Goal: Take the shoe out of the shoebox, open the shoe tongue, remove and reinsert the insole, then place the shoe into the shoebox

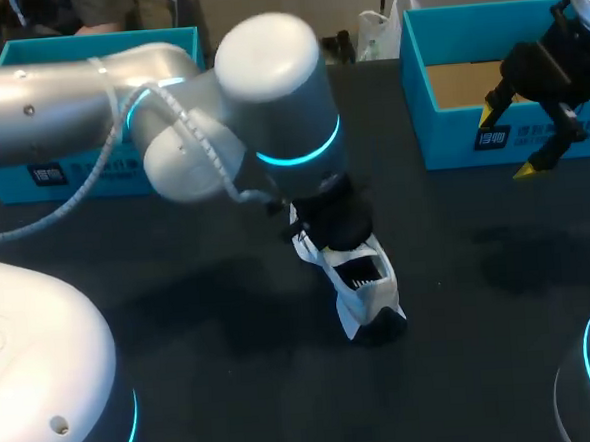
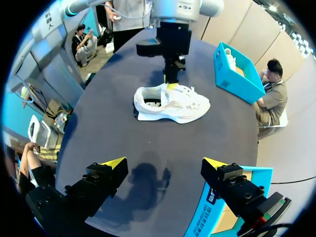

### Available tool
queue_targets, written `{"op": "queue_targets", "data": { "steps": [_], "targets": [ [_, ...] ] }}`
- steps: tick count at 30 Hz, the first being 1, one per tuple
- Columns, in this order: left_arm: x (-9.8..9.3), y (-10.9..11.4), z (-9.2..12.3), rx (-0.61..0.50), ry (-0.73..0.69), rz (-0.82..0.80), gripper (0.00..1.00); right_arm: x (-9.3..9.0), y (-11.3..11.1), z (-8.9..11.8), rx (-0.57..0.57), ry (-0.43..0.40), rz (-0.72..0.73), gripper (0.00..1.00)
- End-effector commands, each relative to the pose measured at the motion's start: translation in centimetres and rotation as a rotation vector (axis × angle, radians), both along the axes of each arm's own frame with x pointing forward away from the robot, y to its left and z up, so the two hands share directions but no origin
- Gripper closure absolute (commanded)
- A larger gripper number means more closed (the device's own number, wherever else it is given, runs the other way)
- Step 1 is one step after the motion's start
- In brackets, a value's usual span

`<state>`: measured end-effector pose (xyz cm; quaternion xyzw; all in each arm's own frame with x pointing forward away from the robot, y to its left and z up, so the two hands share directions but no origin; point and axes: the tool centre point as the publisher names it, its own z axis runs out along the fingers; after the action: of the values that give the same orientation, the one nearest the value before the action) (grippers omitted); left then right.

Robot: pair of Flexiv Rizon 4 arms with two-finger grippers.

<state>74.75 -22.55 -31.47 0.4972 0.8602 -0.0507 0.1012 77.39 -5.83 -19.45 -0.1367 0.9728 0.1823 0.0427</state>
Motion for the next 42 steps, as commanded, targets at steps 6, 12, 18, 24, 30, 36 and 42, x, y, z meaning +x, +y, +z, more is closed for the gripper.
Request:
{"op": "queue_targets", "data": {
  "steps": [6, 12, 18, 24, 30, 36, 42],
  "targets": [
    [-0.3, 0.7, 4.1, 0.055, 0.07, 0.126, 0.2, 0.2, 0.0, -0.1, -0.002, 0.002, 0.001, 0.0],
    [-0.3, 0.7, 4.1, 0.055, 0.07, 0.126, 0.0, 0.2, 0.0, -0.1, -0.002, 0.002, 0.001, 0.0],
    [-0.3, 0.7, 4.1, 0.055, 0.07, 0.126, 0.0, 0.2, 0.0, -0.1, -0.002, 0.002, 0.001, 0.0],
    [-2.4, -0.3, 4.4, 0.082, 0.105, 0.336, 0.0, 0.2, 0.0, -0.1, -0.002, 0.002, 0.001, 0.0],
    [-3.9, -0.7, 3.2, 0.154, 0.156, 0.651, 0.0, 0.2, 0.0, -0.1, -0.002, 0.002, 0.001, 0.0],
    [-4.6, 0.0, 3.8, 0.103, 0.199, 0.878, 0.0, 0.2, 0.0, -0.1, -0.002, 0.002, 0.001, 0.0],
    [-5.5, 0.2, 4.4, 0.068, 0.211, 1.079, 0.0, 0.2, 0.0, -0.1, -0.002, 0.002, 0.001, 0.0]
  ]
}}
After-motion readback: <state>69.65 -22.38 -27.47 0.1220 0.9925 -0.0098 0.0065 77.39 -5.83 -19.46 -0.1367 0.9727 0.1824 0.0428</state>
